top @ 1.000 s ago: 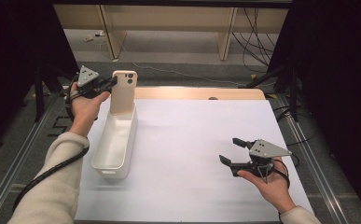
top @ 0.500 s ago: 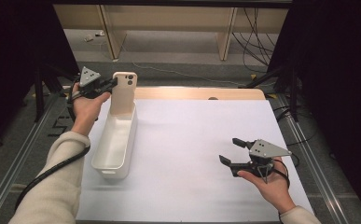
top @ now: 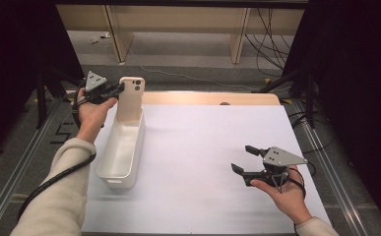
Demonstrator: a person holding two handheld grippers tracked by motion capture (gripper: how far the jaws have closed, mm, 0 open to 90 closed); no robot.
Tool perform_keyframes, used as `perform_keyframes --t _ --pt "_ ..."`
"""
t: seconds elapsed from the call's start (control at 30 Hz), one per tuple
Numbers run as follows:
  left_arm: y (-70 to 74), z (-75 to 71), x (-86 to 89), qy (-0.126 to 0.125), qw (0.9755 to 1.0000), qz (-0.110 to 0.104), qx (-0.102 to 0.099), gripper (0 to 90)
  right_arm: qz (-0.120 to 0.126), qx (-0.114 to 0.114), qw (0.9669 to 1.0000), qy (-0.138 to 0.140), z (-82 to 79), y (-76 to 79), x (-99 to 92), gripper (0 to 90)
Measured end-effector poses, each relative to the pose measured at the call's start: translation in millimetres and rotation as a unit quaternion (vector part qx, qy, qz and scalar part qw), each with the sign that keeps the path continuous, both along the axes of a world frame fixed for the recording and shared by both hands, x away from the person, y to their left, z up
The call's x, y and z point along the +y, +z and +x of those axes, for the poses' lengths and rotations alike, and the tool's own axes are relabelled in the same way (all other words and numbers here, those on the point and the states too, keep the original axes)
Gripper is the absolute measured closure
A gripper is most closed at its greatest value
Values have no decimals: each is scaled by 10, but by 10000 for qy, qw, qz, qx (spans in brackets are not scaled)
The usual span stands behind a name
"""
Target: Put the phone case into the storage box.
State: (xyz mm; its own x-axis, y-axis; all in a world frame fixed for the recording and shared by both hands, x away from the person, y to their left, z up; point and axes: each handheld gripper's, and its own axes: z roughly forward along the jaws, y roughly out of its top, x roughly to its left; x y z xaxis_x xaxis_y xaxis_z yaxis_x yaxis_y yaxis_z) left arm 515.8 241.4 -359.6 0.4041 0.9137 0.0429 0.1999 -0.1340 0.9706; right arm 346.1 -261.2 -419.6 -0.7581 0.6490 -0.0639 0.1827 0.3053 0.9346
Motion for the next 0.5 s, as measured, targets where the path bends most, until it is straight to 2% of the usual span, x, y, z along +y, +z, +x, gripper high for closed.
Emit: perform_keyframes --t 0.5 --pt "-77 27 15 21 10000 -30 80 815 -5 11 10000 1 4 -7 1 225"
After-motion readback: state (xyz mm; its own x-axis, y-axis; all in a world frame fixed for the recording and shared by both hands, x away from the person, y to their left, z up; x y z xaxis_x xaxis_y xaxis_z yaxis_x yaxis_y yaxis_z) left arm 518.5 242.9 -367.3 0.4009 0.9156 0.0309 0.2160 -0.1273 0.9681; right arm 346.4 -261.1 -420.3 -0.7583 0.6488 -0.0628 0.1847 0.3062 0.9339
